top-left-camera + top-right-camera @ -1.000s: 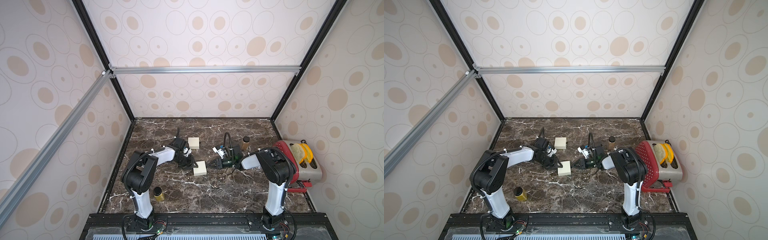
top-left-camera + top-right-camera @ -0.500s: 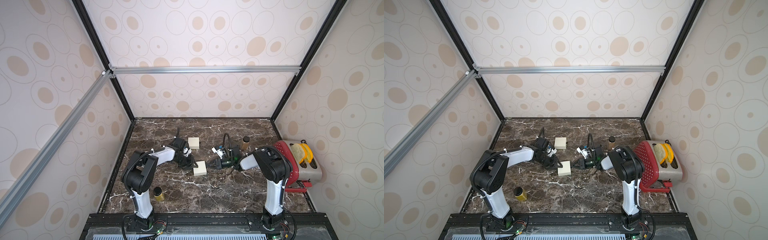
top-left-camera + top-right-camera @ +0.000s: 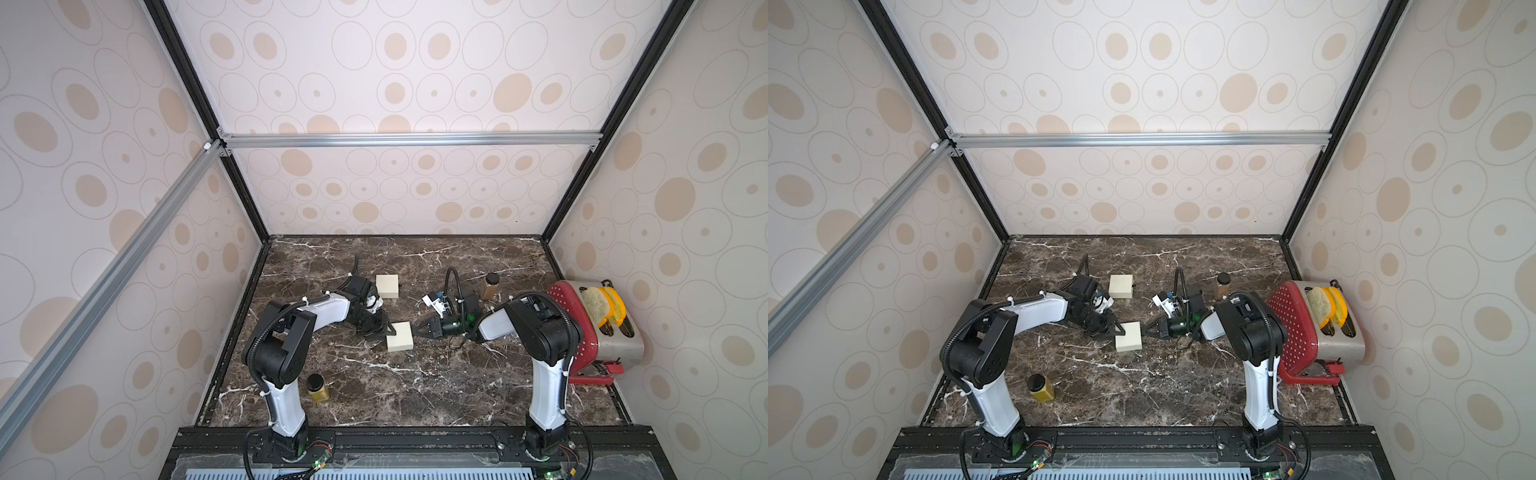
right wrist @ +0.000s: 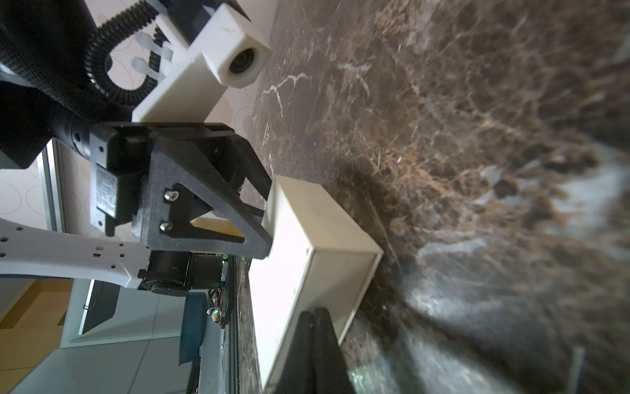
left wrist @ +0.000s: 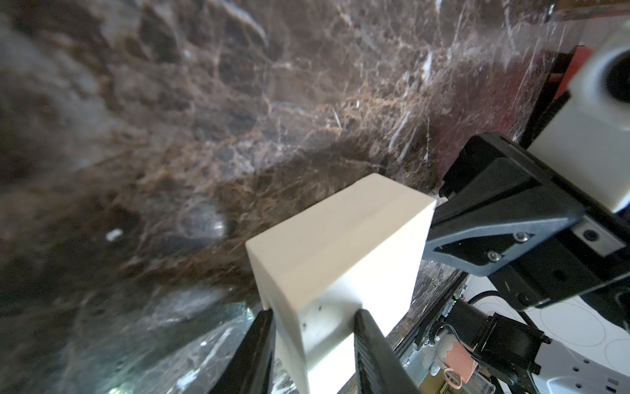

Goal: Place the earrings into the drawer-style jewelry box
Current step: Open the drawer in the jewelry box.

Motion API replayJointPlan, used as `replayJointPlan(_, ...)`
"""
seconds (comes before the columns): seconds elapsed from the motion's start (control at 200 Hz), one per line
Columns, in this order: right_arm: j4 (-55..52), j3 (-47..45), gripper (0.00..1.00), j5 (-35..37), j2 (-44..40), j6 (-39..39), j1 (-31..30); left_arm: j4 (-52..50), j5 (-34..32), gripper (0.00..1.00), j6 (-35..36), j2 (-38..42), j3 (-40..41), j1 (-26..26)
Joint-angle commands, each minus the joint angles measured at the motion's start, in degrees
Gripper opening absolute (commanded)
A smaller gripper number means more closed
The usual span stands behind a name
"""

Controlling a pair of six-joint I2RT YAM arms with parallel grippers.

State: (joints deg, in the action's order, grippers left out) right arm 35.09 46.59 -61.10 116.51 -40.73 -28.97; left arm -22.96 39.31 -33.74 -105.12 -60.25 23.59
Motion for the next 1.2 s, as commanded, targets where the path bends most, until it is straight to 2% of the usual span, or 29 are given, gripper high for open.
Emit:
replayJointPlan(0.0,-3.13,-0.44,0.0,1.25,-0.18,0.21,-0.07,-4.99,-9.08,0.37,1.39,-4.59,2.65,0.19)
replayJointPlan(0.14,-13.9,-0.64,0.0,5.54,-3.87,5.42,1.27,-5.42,-9.69,0.36,1.3,-4.91,3.11,0.1)
replayJointPlan(0.496,-28.88,-0.27,0.0,11.61,-10.34,13.31,5.01,-5.36,-9.87,0.34,1.18,-5.53,3.21,-0.29)
replayJointPlan(1.197,-35.0,-0.44,0.0,14.39,-13.1,17.15,8.43,-5.6,-9.83,0.35,1.55,-6.13,2.68,-0.37)
